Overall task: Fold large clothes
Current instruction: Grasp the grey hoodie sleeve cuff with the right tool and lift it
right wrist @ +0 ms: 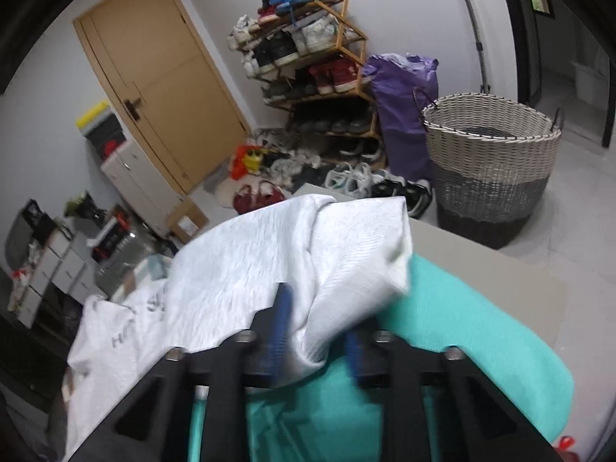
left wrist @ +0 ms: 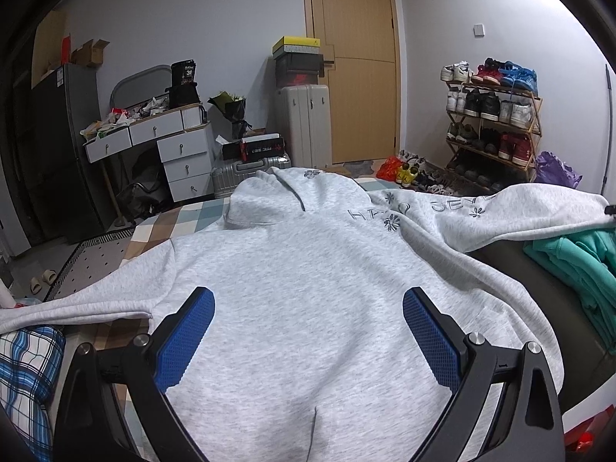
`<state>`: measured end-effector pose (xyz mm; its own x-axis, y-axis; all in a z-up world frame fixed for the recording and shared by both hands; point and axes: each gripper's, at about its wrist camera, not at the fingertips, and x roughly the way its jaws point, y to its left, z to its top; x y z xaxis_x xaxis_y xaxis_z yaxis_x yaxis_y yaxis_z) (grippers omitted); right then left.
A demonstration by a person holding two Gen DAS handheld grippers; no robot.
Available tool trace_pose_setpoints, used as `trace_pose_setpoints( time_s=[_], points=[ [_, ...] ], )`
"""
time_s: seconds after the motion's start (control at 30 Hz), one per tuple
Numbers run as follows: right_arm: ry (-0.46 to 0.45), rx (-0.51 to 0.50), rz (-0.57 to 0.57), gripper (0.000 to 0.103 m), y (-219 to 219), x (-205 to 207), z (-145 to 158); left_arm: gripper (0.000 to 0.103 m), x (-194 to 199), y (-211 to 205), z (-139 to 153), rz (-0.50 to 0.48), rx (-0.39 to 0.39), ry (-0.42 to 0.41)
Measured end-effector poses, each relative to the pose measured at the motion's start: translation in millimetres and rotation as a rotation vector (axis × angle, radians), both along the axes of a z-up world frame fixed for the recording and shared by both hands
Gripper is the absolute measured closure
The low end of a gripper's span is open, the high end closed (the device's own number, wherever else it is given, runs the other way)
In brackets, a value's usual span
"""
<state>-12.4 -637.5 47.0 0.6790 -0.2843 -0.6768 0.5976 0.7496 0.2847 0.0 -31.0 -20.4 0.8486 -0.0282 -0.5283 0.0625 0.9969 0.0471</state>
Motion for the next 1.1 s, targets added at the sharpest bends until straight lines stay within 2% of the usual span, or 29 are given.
trace_pose_setpoints(
  time_s=[0.1, 0.27, 0.4, 0.53, 0.67, 0.83, 0.97, 1.1],
  points=[
    [0.003, -0.15, 0.024, 0.09, 11.1, 18.1, 28.0, 0.007, 0.1, 1.0, -1.1, 0.007, 0.009, 0.002],
    [0.005, -0.339, 0.018, 0.091, 29.4, 52.1, 76.2, 0.007, 0.0, 2.8, -4.8, 0.023, 0.049, 0.005],
    [0.016, -0.469, -0.02, 0.092, 38.5, 83.2, 112.4, 0.007, 3.2, 8.4, -7.9, 0.044, 0.068, 0.013],
    [0.04, -0.576, -0.099, 0.095, 41.9, 102.2, 131.2, 0.007, 4.6, 13.8, -10.2, 0.06, 0.084, 0.018],
    [0.031, -0.584, -0.118, 0.096, 46.2, 116.3, 139.5, 0.007, 2.6, 21.8, -8.6, 0.071, 0.089, 0.014],
    [-0.081, -0.551, 0.045, 0.096, 92.5, 126.0, 154.3, 0.007, -2.3, 38.5, -0.6, 0.1, 0.069, -0.015],
    [-0.196, -0.525, 0.221, 0.096, 163.7, 129.5, 173.9, 0.007, -5.2, 59.5, 5.9, 0.142, 0.035, -0.041],
    [-0.299, -0.458, 0.442, 0.096, 259.4, 140.2, 187.5, 0.007, -7.3, 85.2, 10.4, 0.214, 0.002, -0.064]
  ],
)
